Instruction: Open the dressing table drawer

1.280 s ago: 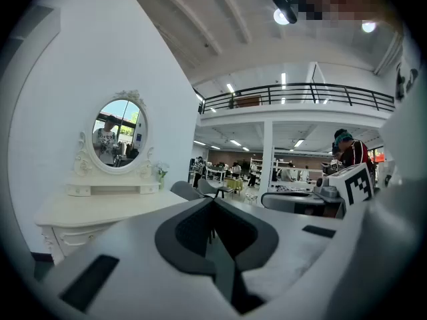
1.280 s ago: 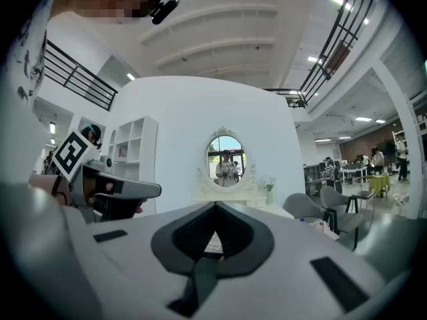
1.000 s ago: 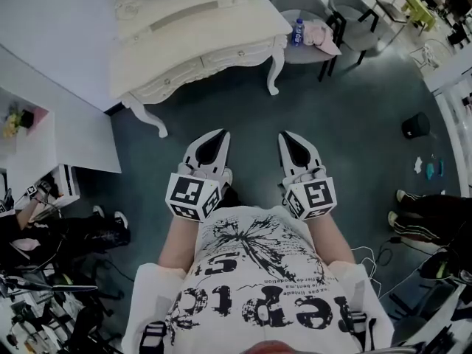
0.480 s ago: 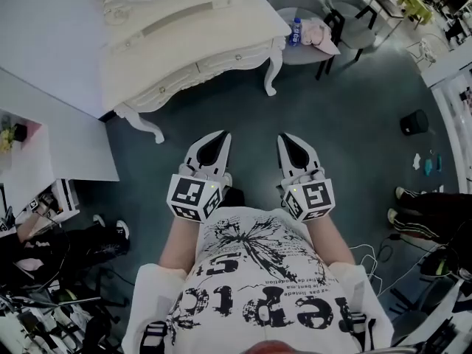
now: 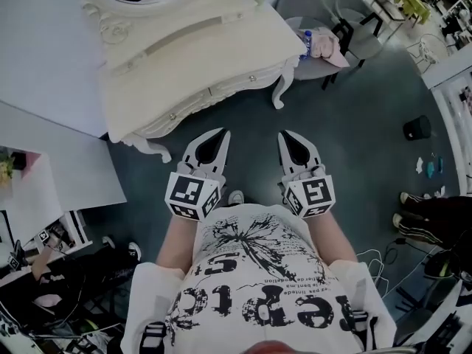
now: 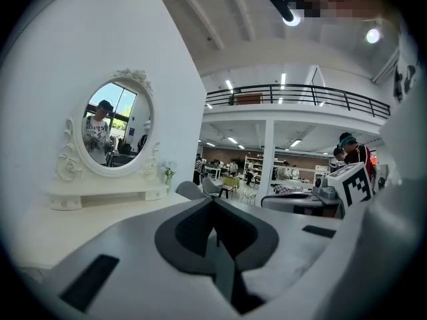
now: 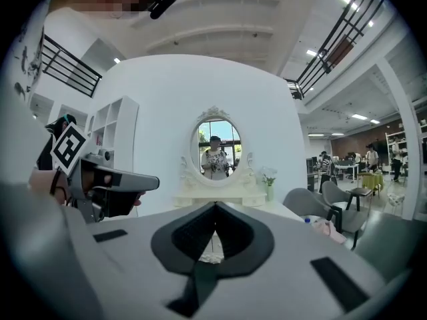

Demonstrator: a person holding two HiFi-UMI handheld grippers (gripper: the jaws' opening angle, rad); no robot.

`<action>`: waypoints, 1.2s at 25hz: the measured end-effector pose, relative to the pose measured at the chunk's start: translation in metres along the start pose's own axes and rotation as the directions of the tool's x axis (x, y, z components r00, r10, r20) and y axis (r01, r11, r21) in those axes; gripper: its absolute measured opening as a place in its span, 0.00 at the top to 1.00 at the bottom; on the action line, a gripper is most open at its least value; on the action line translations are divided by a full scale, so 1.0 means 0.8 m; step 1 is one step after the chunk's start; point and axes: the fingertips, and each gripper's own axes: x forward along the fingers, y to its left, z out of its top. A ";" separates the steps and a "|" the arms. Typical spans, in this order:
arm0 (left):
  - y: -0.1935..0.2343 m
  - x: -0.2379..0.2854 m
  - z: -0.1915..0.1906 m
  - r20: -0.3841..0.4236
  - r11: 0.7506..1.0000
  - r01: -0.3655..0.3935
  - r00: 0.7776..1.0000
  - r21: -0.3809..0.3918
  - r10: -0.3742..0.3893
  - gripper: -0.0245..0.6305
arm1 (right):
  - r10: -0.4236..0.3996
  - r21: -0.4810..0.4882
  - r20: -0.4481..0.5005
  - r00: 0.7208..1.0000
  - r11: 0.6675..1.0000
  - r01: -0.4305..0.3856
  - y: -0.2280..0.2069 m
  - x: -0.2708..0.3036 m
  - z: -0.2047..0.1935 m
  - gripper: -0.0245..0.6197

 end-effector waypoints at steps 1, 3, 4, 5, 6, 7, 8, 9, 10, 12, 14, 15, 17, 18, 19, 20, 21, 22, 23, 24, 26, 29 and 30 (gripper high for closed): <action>0.016 0.003 0.003 -0.004 1.000 -0.007 1.000 -0.003 0.007 0.95 | 0.004 -0.003 -0.003 1.000 1.000 -0.004 0.002 0.015 0.003 0.94; 0.044 0.011 0.008 -0.013 1.000 -0.023 1.000 -0.009 0.023 0.95 | 0.008 -0.010 -0.010 1.000 1.000 -0.008 0.002 0.044 0.009 0.94; 0.056 0.015 0.008 -0.016 0.999 -0.031 0.999 -0.013 0.031 0.95 | 0.012 -0.013 -0.014 1.000 1.000 -0.012 0.001 0.057 0.010 0.94; 0.067 0.019 0.008 -0.017 0.999 -0.038 0.999 -0.018 0.038 0.95 | 0.018 -0.016 -0.016 1.000 1.000 -0.018 0.001 0.070 0.011 0.94; 0.075 0.024 0.007 -0.019 0.999 -0.044 0.999 -0.025 0.044 0.95 | 0.027 -0.020 -0.019 0.999 0.999 -0.027 -0.001 0.082 0.011 0.94; 0.083 0.029 0.006 -0.021 0.998 -0.051 0.999 -0.029 0.050 0.95 | 0.038 -0.024 -0.021 0.999 0.999 -0.038 -0.002 0.094 0.011 0.94; 0.090 0.035 0.004 -0.023 0.998 -0.059 0.998 -0.029 0.058 0.95 | 0.050 -0.029 -0.022 0.999 0.998 -0.051 -0.005 0.106 0.011 0.94; 0.096 0.042 0.004 -0.025 0.997 -0.070 0.997 -0.027 0.069 0.95 | 0.062 -0.033 -0.022 0.998 0.997 -0.063 -0.009 0.117 0.011 0.94; 0.103 0.049 0.005 -0.024 0.996 -0.084 0.996 -0.024 0.084 0.95 | 0.075 -0.035 -0.021 0.997 0.997 -0.075 -0.014 0.129 0.011 0.94; 0.116 0.067 0.008 -0.017 0.992 -0.121 0.993 -0.028 0.120 0.95 | 0.103 -0.037 -0.017 0.995 0.994 -0.104 -0.028 0.152 0.011 0.94; 0.128 0.088 0.010 -0.009 0.985 -0.166 0.986 -0.036 0.166 0.95 | 0.141 -0.036 -0.010 0.990 0.989 -0.141 -0.046 0.178 0.013 0.94; 0.133 0.100 0.012 -0.007 0.981 -0.189 0.982 -0.038 0.188 0.95 | 0.159 -0.035 -0.007 0.987 0.987 -0.159 -0.057 0.191 0.015 0.94; 0.142 0.128 0.017 -0.003 0.973 -0.227 0.974 -0.042 0.227 0.95 | 0.190 -0.034 0.000 0.982 0.981 -0.189 -0.082 0.216 0.024 0.94; 0.146 0.143 0.022 0.001 0.968 -0.245 0.969 -0.046 0.245 0.95 | 0.205 -0.038 0.000 0.979 0.978 -0.205 -0.096 0.230 0.029 0.94; 0.149 0.158 0.027 0.006 0.963 -0.265 0.964 -0.052 0.266 0.95 | 0.223 -0.045 -0.002 0.975 0.974 -0.223 -0.110 0.243 0.033 0.94; 0.153 0.173 0.032 0.013 0.956 -0.286 0.958 -0.060 0.288 0.95 | 0.243 -0.051 -0.006 0.970 0.969 -0.243 -0.124 0.256 0.038 0.94; 0.156 0.188 0.038 0.020 0.949 -0.308 0.951 -0.070 0.310 0.95 | 0.265 -0.056 -0.010 0.964 0.963 -0.265 -0.137 0.269 0.042 0.94; 0.158 0.203 0.042 0.026 0.941 -0.328 0.943 -0.079 0.331 0.95 | 0.285 -0.060 -0.014 0.958 0.956 -0.286 -0.151 0.281 0.046 0.94; 0.161 0.219 0.046 0.030 0.934 -0.346 0.937 -0.088 0.349 0.95 | 0.304 -0.065 -0.017 0.953 0.950 -0.304 -0.165 0.292 0.049 0.94; 0.163 0.235 0.049 0.033 0.928 -0.360 0.931 -0.096 0.364 0.95 | 0.318 -0.071 -0.020 0.948 0.945 -0.318 -0.179 0.304 0.052 0.94; 0.167 0.266 0.053 0.036 0.918 -0.381 0.922 -0.107 0.387 0.95 | 0.334 -0.080 -0.027 0.942 0.939 -0.335 -0.205 0.328 0.055 0.94; 0.174 0.301 0.052 0.032 0.908 -0.402 0.912 -0.122 0.408 0.95 | 0.351 -0.075 -0.040 0.936 0.933 -0.353 -0.234 0.357 0.054 0.94; 0.177 0.310 0.050 0.026 0.903 -0.410 0.909 -0.128 0.416 0.95 | 0.357 -0.073 -0.046 0.933 0.930 -0.359 -0.242 0.365 0.051 0.94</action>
